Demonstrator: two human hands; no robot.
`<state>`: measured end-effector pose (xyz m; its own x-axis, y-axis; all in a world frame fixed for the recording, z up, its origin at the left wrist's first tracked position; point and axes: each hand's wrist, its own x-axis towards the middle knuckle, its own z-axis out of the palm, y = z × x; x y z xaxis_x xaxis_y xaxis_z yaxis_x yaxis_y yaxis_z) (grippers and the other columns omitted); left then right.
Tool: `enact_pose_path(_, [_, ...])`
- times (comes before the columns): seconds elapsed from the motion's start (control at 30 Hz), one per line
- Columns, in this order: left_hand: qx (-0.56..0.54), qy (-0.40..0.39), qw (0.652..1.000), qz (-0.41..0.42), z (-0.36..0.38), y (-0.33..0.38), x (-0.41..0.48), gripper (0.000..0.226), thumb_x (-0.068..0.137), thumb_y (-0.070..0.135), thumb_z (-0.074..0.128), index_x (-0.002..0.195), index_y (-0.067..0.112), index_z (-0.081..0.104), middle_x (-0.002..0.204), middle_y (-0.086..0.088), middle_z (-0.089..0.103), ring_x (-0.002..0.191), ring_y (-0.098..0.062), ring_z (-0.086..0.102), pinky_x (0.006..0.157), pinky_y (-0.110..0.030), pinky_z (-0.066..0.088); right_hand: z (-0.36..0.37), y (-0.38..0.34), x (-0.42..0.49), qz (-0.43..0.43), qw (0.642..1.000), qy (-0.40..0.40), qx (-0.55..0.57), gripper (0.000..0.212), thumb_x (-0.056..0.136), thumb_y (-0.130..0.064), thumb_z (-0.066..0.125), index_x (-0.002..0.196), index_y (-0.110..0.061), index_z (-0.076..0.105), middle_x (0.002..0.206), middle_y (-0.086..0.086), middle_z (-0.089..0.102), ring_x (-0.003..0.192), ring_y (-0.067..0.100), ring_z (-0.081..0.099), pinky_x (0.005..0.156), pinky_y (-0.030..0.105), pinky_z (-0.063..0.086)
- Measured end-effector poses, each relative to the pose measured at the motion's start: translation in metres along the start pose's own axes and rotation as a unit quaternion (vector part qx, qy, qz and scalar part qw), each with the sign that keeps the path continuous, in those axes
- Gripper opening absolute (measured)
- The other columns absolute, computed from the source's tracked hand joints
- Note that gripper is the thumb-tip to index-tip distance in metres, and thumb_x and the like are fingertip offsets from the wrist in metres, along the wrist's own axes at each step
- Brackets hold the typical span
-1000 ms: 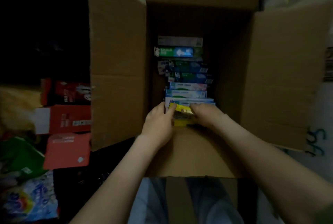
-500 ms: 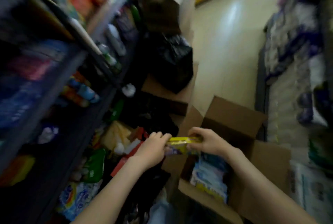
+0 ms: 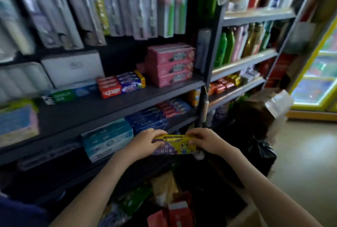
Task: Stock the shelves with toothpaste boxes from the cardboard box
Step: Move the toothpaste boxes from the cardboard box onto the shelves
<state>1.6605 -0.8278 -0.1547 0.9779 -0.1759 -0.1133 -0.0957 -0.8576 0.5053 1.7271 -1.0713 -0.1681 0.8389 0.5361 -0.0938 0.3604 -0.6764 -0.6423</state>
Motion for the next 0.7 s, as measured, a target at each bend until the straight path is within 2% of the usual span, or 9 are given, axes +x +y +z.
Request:
enact_pose_path(0.1, [-0.024,0.128,0.991,-0.03,-0.049,-0.032,-0.034,0.033,0.098,0.034,0.05,0.13,0.029,0.052,0.121,0.009,0.052,0.112,-0.01,0.052,0.087,-0.021,0.039,0.001,-0.054,0.044,-0.06,0.997,-0.008,-0.04,0.028,0.088,-0.022,0.066,0.116,-0.017,0.065,0.106,-0.004,0.065,0.101,0.01,0.058,0.087,0.021,0.042])
enact_pose_path(0.23, [0.026,0.229,0.971,-0.062,-0.1,-0.071,-0.079,0.033,0.101,0.03,0.045,0.132,0.026,0.054,0.129,0.011,0.054,0.117,-0.008,0.051,0.092,-0.02,0.039,0.01,-0.114,0.085,-0.113,0.993,-0.01,-0.029,0.019,0.088,-0.021,0.066,0.107,-0.024,0.067,0.095,-0.013,0.064,0.089,0.003,0.06,0.079,0.018,0.041])
enact_pose_path(0.3, [0.072,0.307,0.945,-0.091,-0.119,-0.095,-0.104,0.033,0.101,0.029,0.043,0.132,0.023,0.054,0.131,0.01,0.055,0.122,-0.01,0.048,0.095,-0.02,0.036,0.022,-0.142,0.103,-0.135,0.991,-0.007,0.001,0.016,0.088,-0.021,0.066,0.099,-0.034,0.064,0.091,-0.016,0.066,0.084,0.003,0.063,0.078,0.022,0.045])
enact_pose_path(0.4, [0.127,0.403,0.892,-0.159,-0.138,-0.135,-0.137,0.031,0.099,0.025,0.047,0.127,0.017,0.058,0.125,0.002,0.059,0.113,-0.018,0.056,0.089,-0.028,0.045,0.043,-0.184,0.126,-0.152,0.987,0.02,0.049,0.021,0.089,-0.02,0.066,0.097,-0.039,0.061,0.091,-0.016,0.068,0.085,0.006,0.066,0.082,0.028,0.052])
enact_pose_path(0.43, [0.143,0.411,0.882,-0.181,-0.142,-0.151,-0.145,0.03,0.098,0.023,0.05,0.125,0.014,0.059,0.121,-0.001,0.061,0.109,-0.022,0.058,0.085,-0.033,0.048,0.051,-0.199,0.133,-0.16,0.985,0.026,0.054,0.019,0.089,-0.021,0.065,0.101,-0.035,0.062,0.092,-0.014,0.068,0.085,0.006,0.066,0.081,0.027,0.053])
enact_pose_path(0.5, [0.167,0.41,0.869,-0.221,-0.15,-0.183,-0.157,0.029,0.094,0.018,0.054,0.121,0.009,0.061,0.117,-0.006,0.062,0.105,-0.029,0.06,0.083,-0.041,0.051,0.068,-0.231,0.148,-0.194,0.979,0.041,0.038,0.021,0.09,-0.023,0.064,0.111,-0.025,0.064,0.093,-0.011,0.065,0.082,0.006,0.063,0.07,0.014,0.048])
enact_pose_path(0.57, [0.167,0.399,0.86,-0.271,-0.157,-0.209,-0.165,0.034,0.095,0.02,0.052,0.126,0.008,0.058,0.123,-0.008,0.06,0.111,-0.029,0.056,0.091,-0.042,0.048,0.085,-0.264,0.162,-0.23,0.971,0.061,0.018,0.024,0.091,-0.024,0.062,0.115,-0.019,0.063,0.093,-0.008,0.063,0.08,0.008,0.058,0.06,0.009,0.038])
enact_pose_path(0.6, [0.167,0.391,0.857,-0.291,-0.16,-0.219,-0.168,0.037,0.096,0.022,0.05,0.13,0.009,0.056,0.128,-0.008,0.057,0.116,-0.028,0.053,0.096,-0.041,0.044,0.094,-0.279,0.169,-0.242,0.968,0.071,0.01,0.026,0.092,-0.023,0.061,0.117,-0.016,0.063,0.095,-0.006,0.061,0.083,0.01,0.056,0.059,0.012,0.035])
enact_pose_path(0.7, [0.165,0.385,0.852,-0.313,-0.166,-0.24,-0.168,0.041,0.098,0.028,0.045,0.135,0.01,0.05,0.138,-0.008,0.05,0.126,-0.027,0.046,0.104,-0.035,0.036,0.117,-0.317,0.192,-0.259,0.961,0.095,-0.007,0.032,0.094,-0.019,0.058,0.124,-0.008,0.059,0.108,0.006,0.061,0.098,0.021,0.055,0.071,0.018,0.031])
